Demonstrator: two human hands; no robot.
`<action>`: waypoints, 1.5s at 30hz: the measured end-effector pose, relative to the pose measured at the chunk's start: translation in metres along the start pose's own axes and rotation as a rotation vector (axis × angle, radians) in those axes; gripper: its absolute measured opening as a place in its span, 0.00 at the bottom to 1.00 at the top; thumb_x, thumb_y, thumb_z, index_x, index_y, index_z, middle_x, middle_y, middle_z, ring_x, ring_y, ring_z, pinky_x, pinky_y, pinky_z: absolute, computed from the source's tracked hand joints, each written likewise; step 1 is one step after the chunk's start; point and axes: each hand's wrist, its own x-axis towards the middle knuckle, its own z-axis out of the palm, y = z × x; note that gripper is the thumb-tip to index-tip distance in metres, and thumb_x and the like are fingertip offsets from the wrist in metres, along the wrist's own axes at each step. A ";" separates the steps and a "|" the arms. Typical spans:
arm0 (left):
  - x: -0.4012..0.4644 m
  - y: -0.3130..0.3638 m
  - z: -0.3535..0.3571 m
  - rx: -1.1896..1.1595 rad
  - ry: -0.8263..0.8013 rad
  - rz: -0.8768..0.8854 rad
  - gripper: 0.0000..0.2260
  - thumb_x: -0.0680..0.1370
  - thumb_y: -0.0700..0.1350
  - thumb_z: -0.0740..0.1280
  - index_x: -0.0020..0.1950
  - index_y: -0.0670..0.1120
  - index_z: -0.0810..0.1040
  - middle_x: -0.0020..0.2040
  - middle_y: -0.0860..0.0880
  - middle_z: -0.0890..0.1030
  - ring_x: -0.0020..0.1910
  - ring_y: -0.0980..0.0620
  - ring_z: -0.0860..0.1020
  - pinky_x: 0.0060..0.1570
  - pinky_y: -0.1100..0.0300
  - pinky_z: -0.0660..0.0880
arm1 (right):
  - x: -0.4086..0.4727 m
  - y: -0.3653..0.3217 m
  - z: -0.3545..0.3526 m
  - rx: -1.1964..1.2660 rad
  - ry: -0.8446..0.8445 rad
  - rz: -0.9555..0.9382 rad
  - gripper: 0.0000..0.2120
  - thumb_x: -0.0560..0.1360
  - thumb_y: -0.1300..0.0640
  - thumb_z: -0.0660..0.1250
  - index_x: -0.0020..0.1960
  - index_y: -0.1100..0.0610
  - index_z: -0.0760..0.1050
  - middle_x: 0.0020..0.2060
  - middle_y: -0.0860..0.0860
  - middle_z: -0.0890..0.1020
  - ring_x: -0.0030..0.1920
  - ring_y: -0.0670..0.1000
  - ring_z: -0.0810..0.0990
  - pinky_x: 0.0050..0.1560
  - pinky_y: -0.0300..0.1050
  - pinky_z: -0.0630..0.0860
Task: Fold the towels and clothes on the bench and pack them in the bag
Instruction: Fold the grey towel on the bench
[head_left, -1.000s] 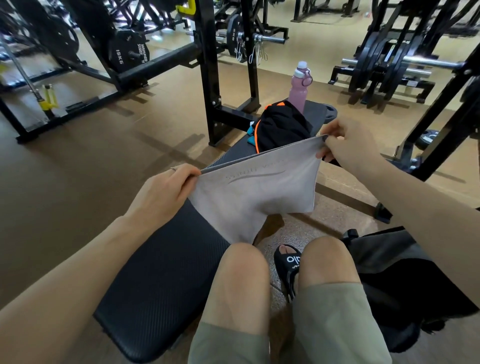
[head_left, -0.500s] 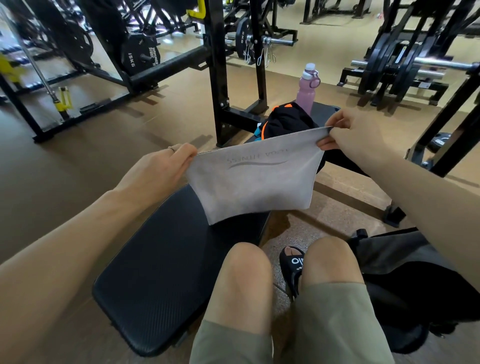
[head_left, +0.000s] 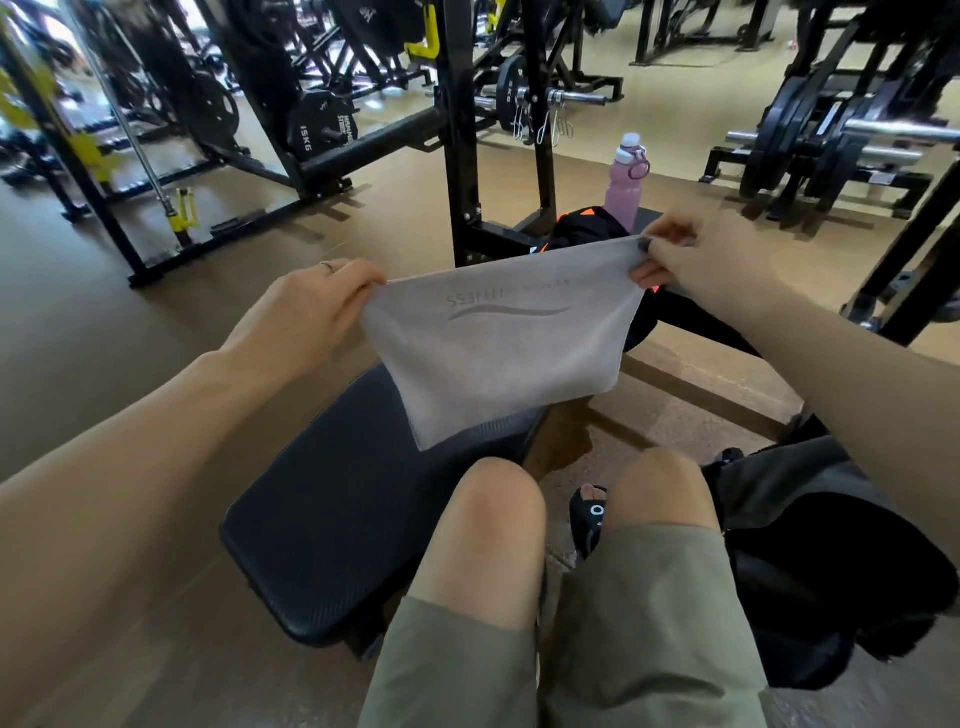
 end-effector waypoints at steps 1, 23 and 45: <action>-0.004 0.003 -0.003 0.013 0.010 -0.004 0.10 0.84 0.43 0.61 0.63 0.45 0.77 0.56 0.45 0.83 0.50 0.43 0.82 0.52 0.46 0.80 | -0.004 -0.001 0.000 0.016 0.005 -0.004 0.06 0.81 0.64 0.63 0.55 0.60 0.78 0.41 0.57 0.85 0.33 0.43 0.84 0.35 0.30 0.78; -0.054 -0.037 0.003 -0.004 -0.104 -0.081 0.07 0.81 0.40 0.67 0.57 0.43 0.81 0.52 0.47 0.82 0.50 0.47 0.80 0.51 0.50 0.79 | 0.005 -0.001 0.070 -0.079 -0.135 -0.061 0.05 0.81 0.63 0.64 0.52 0.57 0.78 0.36 0.53 0.85 0.29 0.45 0.84 0.31 0.30 0.77; -0.124 -0.107 0.093 0.118 -0.125 -0.230 0.02 0.78 0.40 0.67 0.48 0.45 0.80 0.42 0.48 0.78 0.39 0.45 0.78 0.34 0.52 0.75 | 0.090 0.051 0.243 -0.227 -0.284 -0.164 0.06 0.75 0.67 0.66 0.45 0.58 0.78 0.42 0.54 0.82 0.45 0.56 0.81 0.47 0.52 0.77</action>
